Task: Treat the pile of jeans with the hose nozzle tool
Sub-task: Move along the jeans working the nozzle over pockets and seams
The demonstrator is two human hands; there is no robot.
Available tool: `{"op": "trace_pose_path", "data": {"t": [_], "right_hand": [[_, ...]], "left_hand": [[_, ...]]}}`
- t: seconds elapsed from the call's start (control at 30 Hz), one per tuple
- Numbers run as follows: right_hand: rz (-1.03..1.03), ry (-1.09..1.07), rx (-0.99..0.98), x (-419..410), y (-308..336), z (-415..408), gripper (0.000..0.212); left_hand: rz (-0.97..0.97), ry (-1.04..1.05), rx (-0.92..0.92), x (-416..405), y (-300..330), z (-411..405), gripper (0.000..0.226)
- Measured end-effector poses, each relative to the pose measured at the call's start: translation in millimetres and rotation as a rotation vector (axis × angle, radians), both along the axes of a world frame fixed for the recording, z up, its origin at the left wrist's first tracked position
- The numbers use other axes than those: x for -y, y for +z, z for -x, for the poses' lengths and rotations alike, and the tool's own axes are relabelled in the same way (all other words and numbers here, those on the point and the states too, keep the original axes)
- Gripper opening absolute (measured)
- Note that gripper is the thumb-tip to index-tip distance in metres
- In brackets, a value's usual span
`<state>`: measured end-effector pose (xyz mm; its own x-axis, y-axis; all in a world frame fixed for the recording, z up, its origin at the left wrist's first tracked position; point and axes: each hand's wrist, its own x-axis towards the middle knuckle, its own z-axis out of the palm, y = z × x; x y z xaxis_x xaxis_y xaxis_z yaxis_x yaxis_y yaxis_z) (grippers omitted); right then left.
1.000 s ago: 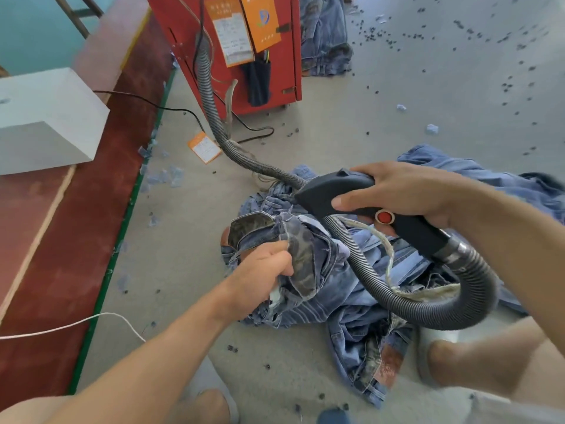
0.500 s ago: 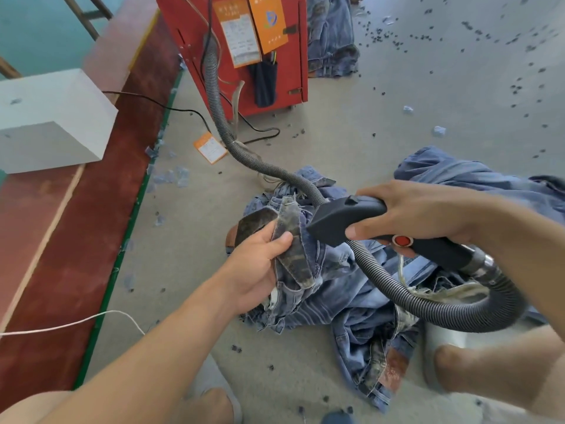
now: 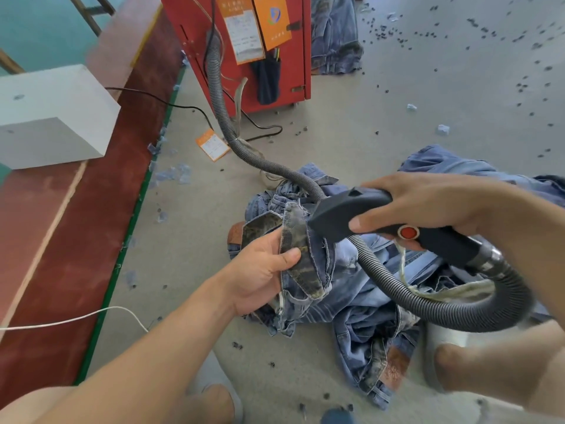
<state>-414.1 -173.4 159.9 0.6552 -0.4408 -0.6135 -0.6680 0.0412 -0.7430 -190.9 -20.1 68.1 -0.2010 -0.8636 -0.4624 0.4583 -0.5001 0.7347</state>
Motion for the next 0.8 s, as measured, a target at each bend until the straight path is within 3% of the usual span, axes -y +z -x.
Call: {"op": "trace_pose_path", "data": {"t": [0.23,0.33,0.5,0.7,0.8], "right_hand": [[0.038,-0.129,0.017,-1,-13,-12,0.02],[0.029,-0.076,0.026,7,-7,-2,0.01],[0.029,0.048,0.019,4,-7,0,0.015],[0.213,-0.11,0.138,-2,-21,-9,0.016],[0.168,-0.125,0.108,8,-15,1,0.013]], "left_hand": [[0.007,-0.071,0.011,-5,-9,-2,0.049],[0.008,-0.074,-0.003,-5,-9,-5,0.051],[0.019,-0.118,0.031,-3,-11,-11,0.052],[0.003,-0.129,0.089,1,-11,-19,0.051],[-0.019,-0.111,0.069,2,-10,-17,0.053]]}}
